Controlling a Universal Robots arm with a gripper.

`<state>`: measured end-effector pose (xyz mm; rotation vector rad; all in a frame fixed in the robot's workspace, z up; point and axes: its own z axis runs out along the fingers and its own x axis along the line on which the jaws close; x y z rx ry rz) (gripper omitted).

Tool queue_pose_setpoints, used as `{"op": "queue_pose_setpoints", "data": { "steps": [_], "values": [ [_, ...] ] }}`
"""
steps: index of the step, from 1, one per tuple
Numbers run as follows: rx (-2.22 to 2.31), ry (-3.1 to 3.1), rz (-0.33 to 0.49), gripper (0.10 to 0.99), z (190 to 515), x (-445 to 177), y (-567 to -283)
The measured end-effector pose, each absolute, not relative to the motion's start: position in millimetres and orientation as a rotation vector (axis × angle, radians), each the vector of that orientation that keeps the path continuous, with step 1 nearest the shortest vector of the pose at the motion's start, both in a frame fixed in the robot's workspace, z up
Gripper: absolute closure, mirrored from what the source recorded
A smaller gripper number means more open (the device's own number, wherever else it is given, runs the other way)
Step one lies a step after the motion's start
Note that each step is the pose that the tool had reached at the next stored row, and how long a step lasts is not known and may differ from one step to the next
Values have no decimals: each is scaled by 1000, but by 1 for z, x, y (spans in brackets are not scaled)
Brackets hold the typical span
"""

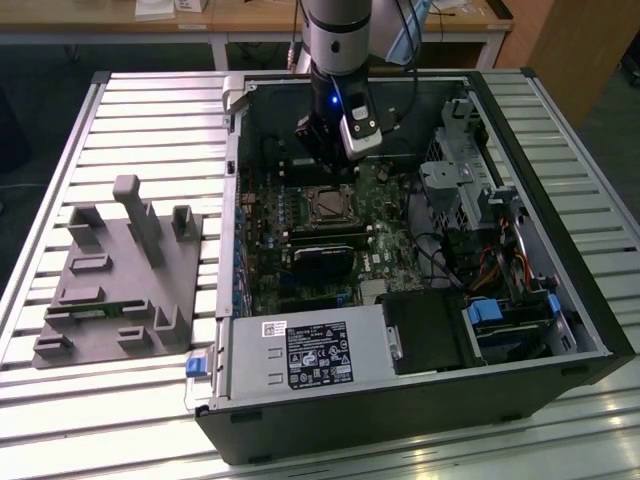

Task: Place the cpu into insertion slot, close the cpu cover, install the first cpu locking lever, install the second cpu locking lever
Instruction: 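Install the second cpu locking lever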

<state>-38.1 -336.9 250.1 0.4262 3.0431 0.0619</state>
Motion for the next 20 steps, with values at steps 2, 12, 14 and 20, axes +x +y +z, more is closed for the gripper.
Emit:
{"op": "queue_pose_setpoints", "data": {
  "steps": [2,12,14,20],
  "values": [
    [426,3043,62,980,250,-38,-339],
    [423,3044,62,980,250,-38,-357],
    [417,3044,62,980,249,-38,-360],
    [376,3051,68,980,245,-42,-364]
  ]
}}
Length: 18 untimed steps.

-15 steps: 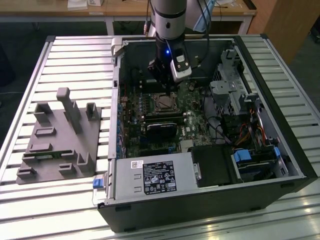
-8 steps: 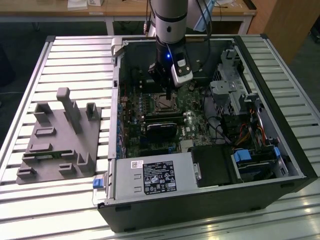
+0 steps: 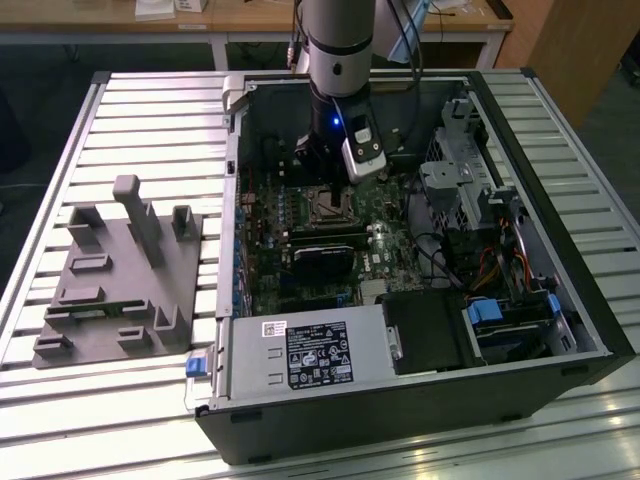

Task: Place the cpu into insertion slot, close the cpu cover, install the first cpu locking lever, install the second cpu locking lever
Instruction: 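Install the second cpu locking lever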

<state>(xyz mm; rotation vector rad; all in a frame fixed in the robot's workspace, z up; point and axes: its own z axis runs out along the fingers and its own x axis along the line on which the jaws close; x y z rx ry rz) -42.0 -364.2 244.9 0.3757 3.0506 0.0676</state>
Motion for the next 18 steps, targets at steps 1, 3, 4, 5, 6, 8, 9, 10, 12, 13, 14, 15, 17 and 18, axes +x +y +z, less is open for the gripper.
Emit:
{"op": "queue_pose_setpoints", "data": {
  "steps": [1,3,4,5,6,8,9,10,12,13,14,15,17,18],
  "values": [
    [368,3052,70,980,244,-43,-365],
    [351,3054,73,980,242,-46,-366],
    [342,3055,74,980,241,-47,-366],
    [331,3057,77,980,241,-48,-366],
    [319,3058,79,980,240,-49,-367],
    [293,3061,81,980,239,-50,-367],
    [277,3063,82,980,239,-50,-367],
    [263,3065,83,980,238,-51,-367],
    [242,3067,83,980,237,-52,-368],
    [233,3068,84,980,237,-52,-369],
    [225,3068,84,980,236,-53,-370],
    [218,3069,84,980,236,-54,-371],
    [205,3070,85,980,234,-57,-372],
    [200,3071,86,980,234,-58,-373]
  ]
}}
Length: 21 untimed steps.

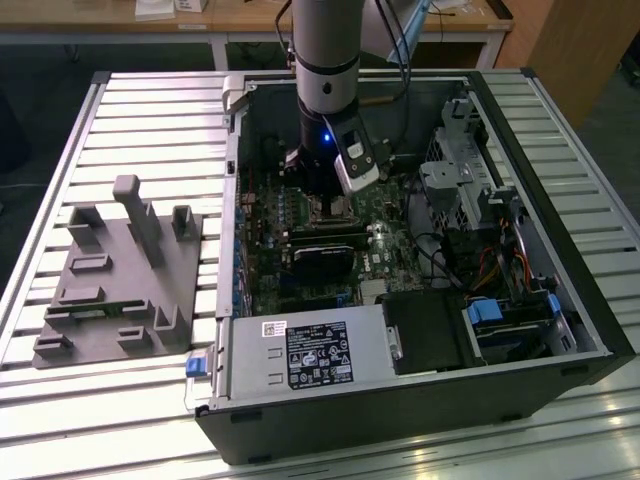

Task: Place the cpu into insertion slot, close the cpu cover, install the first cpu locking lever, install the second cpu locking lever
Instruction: 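Install the second cpu locking lever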

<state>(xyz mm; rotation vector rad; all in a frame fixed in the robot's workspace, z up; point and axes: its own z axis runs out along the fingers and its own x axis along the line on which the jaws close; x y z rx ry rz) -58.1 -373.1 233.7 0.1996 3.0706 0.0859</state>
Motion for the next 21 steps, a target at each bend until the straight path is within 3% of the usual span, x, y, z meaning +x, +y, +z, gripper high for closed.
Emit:
{"op": "queue_pose_setpoints", "data": {
  "steps": [14,21],
  "values": [
    [144,3075,140,980,219,-68,-381],
    [138,3073,223,980,214,-70,-385]
  ]
}}
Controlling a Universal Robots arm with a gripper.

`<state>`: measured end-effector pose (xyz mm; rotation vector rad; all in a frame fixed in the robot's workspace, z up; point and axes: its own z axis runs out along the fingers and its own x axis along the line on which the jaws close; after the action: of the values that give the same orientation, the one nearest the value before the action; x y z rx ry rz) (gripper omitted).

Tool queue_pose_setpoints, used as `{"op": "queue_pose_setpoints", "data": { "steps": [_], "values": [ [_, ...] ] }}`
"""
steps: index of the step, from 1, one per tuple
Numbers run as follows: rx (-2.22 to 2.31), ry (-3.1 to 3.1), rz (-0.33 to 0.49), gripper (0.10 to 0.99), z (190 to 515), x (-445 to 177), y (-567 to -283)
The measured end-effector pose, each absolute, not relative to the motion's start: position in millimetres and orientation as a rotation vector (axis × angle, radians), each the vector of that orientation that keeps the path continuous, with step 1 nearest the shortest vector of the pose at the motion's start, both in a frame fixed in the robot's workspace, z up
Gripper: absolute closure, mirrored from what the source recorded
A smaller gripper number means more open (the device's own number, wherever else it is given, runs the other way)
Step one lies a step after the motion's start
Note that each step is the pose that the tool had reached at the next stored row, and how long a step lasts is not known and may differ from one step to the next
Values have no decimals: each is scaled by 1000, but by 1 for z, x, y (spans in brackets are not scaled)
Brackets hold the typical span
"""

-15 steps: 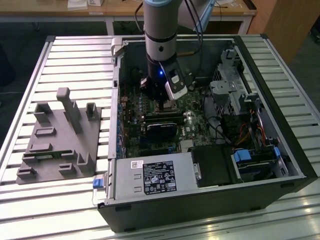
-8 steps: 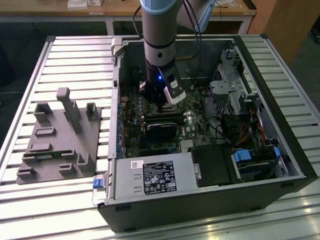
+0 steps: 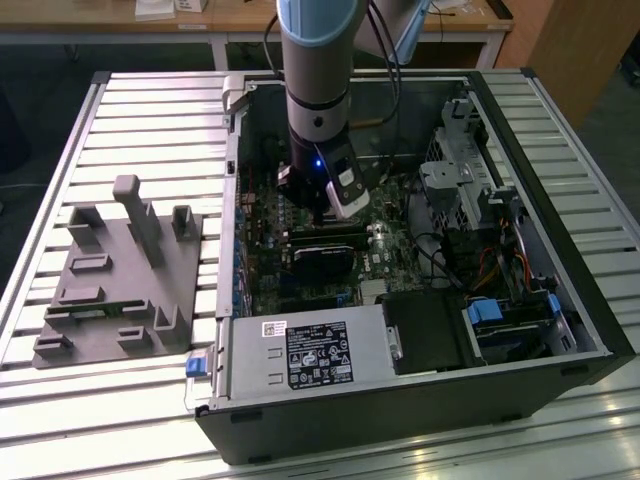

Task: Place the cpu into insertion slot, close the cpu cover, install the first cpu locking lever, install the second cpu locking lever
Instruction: 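Install the second cpu locking lever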

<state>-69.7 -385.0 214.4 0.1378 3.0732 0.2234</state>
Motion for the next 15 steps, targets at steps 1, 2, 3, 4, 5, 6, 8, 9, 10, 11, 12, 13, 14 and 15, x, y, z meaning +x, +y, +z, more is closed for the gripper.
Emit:
{"op": "queue_pose_setpoints", "data": {
  "steps": [1,2,3,4,5,6,8,9,10,11,12,13,14,15],
  "values": [
    [138,3073,238,980,214,-70,-386],
    [137,3072,252,980,213,-70,-386],
    [137,3071,265,980,213,-71,-387],
    [137,3071,274,980,212,-71,-388],
    [136,3070,280,980,211,-71,-389],
    [136,3070,284,980,210,-71,-391],
    [136,3070,294,980,208,-71,-393],
    [135,3069,302,980,208,-71,-394],
    [135,3069,311,980,207,-71,-395],
    [135,3068,320,980,206,-71,-396],
    [134,3067,329,980,205,-72,-397],
    [134,3067,337,980,205,-72,-398],
    [134,3066,342,980,204,-72,-399],
    [133,3066,345,980,203,-73,-401]
  ]
}}
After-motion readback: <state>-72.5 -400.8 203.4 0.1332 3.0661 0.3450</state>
